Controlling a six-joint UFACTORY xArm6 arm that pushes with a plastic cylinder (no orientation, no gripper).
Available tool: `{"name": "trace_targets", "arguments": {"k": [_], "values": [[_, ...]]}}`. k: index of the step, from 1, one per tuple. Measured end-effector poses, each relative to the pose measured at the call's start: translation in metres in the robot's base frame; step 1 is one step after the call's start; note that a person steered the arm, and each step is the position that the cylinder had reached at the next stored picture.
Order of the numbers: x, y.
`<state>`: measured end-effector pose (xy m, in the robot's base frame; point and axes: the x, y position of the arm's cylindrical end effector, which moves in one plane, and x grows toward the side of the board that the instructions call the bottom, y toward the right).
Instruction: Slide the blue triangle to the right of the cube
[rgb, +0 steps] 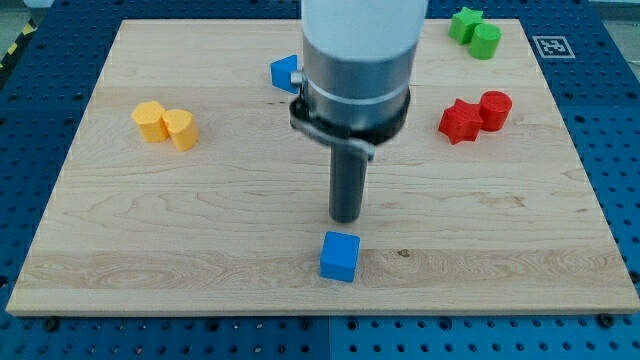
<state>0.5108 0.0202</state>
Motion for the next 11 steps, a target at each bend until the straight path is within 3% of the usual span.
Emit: {"name": "trace_targets", "arguments": {"k": [4, 5, 6, 9, 11], "values": [[-0.225, 0.001], [-0.255, -0.025], [-0.249, -0.064], [-0.204, -0.041], [-0.203, -0.073]]}}
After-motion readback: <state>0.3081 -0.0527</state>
